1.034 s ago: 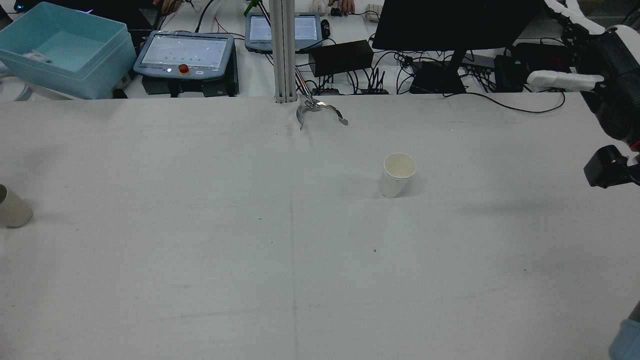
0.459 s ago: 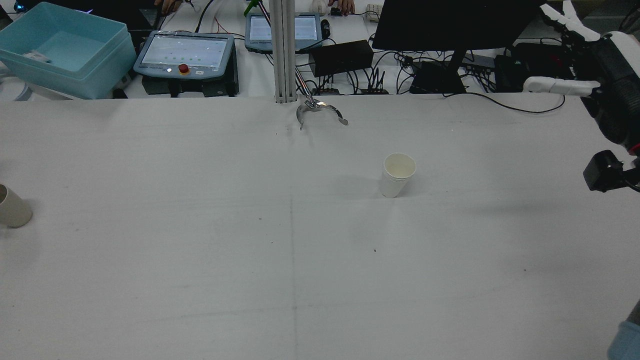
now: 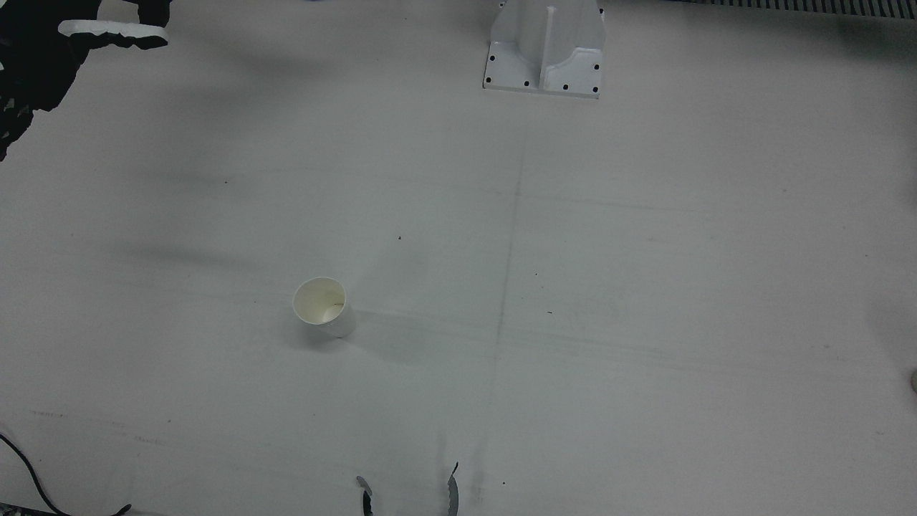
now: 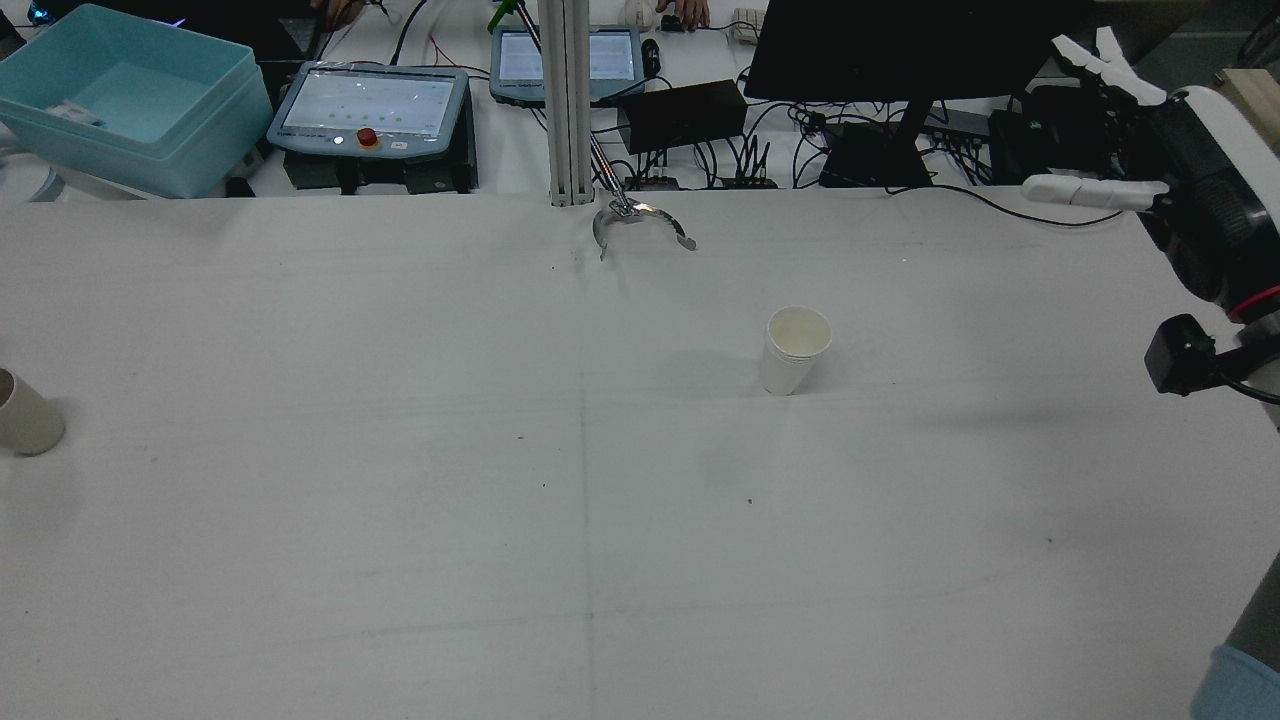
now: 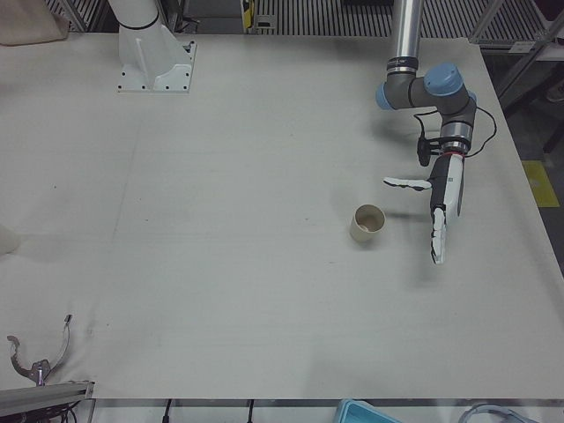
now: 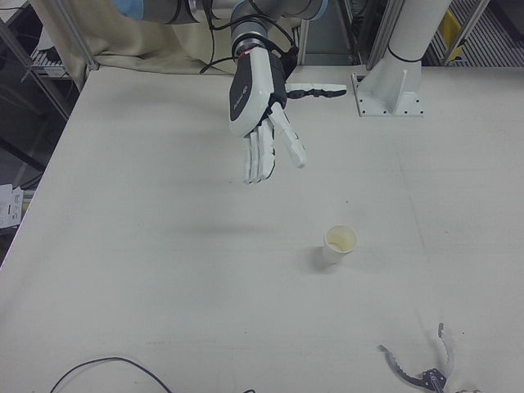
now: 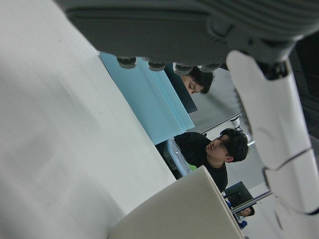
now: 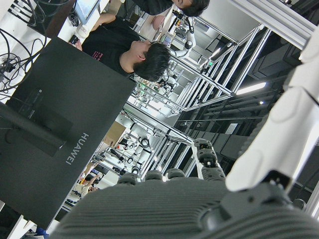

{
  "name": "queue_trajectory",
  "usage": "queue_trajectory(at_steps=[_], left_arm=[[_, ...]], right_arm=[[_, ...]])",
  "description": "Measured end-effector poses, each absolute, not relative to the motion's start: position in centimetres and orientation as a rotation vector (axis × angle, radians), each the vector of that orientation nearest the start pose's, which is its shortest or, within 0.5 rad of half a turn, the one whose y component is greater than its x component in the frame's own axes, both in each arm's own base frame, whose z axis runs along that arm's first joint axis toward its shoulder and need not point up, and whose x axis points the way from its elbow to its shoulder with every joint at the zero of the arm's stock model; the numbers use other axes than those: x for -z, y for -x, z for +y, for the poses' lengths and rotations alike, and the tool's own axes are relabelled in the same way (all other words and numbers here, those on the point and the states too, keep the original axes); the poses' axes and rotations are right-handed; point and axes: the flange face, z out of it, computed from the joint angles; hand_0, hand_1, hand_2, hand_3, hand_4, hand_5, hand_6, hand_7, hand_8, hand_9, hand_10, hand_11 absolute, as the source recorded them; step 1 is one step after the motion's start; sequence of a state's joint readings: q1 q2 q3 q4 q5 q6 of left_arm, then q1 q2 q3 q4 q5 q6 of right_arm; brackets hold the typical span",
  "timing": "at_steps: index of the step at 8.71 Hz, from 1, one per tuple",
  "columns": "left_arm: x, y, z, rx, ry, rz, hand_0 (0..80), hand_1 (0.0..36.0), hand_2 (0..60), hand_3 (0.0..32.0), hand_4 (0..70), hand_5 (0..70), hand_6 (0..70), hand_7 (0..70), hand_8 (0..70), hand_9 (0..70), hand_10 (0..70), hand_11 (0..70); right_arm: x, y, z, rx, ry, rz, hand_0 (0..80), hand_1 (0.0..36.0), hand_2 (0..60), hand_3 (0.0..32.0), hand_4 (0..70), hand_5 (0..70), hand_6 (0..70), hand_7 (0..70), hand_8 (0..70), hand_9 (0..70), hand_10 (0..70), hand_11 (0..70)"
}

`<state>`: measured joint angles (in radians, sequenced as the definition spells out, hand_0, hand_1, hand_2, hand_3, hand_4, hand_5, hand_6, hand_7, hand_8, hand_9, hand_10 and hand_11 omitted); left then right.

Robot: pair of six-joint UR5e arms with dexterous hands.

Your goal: Pour water

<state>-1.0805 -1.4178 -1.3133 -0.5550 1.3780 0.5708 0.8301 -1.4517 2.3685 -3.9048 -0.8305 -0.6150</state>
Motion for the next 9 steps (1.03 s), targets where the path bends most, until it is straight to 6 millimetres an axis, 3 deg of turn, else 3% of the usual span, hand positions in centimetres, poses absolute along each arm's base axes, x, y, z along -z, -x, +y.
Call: queue_trajectory(at_steps=[3, 7, 9], left_arm=[[-82.3, -8.6, -43.9, 1.560, -0.234, 2.024, 48.3, 12.9, 0.0, 3.4, 1.3, 0.0, 0.0, 0.1, 0.0, 0.1, 0.0, 1.4], [-83.1, -9.9, -44.2, 1.546, -0.221, 2.011, 47.1, 11.0, 0.0, 1.2, 3.2, 0.0, 0.0, 0.7, 0.0, 0.0, 0.2, 1.8], [-83.2, -11.0, -45.3, 1.541, -0.214, 2.013, 47.2, 11.4, 0.0, 1.2, 3.7, 0.0, 0.0, 1.5, 0.0, 0.0, 0.3, 1.9]], right_arm=[[-36.2, 10.9, -41.4, 2.279, 0.668, 2.544, 41.5, 8.6, 5.2, 0.0, 2.0, 0.2, 0.0, 0.0, 0.0, 0.2, 0.0, 0.0], [-36.0, 11.5, -41.3, 2.276, 0.650, 2.559, 42.2, 8.8, 5.3, 0.0, 3.1, 1.1, 0.0, 0.0, 0.2, 0.4, 0.0, 0.0], [-36.0, 11.7, -41.3, 2.276, 0.646, 2.562, 42.2, 8.8, 5.3, 0.0, 3.4, 1.2, 0.0, 0.0, 0.4, 0.6, 0.0, 0.0]])
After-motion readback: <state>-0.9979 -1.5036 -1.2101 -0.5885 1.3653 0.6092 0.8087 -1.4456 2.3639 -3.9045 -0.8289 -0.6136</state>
